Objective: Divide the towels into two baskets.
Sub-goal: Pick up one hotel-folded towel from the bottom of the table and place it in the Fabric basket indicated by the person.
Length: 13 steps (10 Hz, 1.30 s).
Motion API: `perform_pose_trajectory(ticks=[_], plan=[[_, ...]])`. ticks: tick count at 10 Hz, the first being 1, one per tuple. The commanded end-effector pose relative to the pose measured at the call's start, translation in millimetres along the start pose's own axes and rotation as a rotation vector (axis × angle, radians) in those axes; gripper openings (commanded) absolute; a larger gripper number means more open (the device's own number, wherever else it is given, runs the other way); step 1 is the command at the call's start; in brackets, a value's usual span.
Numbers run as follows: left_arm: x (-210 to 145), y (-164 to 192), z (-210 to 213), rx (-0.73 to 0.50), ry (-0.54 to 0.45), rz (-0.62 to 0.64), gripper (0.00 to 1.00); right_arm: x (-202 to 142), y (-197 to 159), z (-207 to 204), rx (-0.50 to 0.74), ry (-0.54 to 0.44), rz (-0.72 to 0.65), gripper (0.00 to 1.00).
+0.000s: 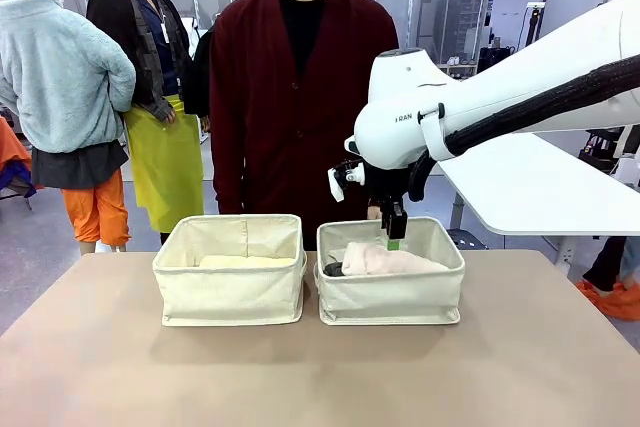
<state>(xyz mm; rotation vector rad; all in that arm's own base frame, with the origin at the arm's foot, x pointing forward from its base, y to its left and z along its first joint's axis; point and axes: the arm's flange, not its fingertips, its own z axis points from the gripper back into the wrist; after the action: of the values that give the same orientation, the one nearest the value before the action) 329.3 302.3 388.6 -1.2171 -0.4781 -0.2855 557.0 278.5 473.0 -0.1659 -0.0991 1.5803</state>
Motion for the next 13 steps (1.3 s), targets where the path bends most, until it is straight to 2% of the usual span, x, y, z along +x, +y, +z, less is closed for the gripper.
perform_pose_trajectory(ticks=[1,2,3,13], plan=[[-1,-6,2,0.002,0.006,0.02,0.82,-1,12,2,-0.024,0.027,-0.041,1.0],[-1,-6,2,0.002,0.006,0.02,0.82,-3,27,-1,-0.042,0.096,-0.065,1.0],[-1,-6,2,0.002,0.006,0.02,0.82,1,1,2,-0.004,0.001,-0.009,1.0],[-1,-6,2,0.002,0.006,0.02,0.82,1,1,2,-0.004,0.001,-0.009,1.0]])
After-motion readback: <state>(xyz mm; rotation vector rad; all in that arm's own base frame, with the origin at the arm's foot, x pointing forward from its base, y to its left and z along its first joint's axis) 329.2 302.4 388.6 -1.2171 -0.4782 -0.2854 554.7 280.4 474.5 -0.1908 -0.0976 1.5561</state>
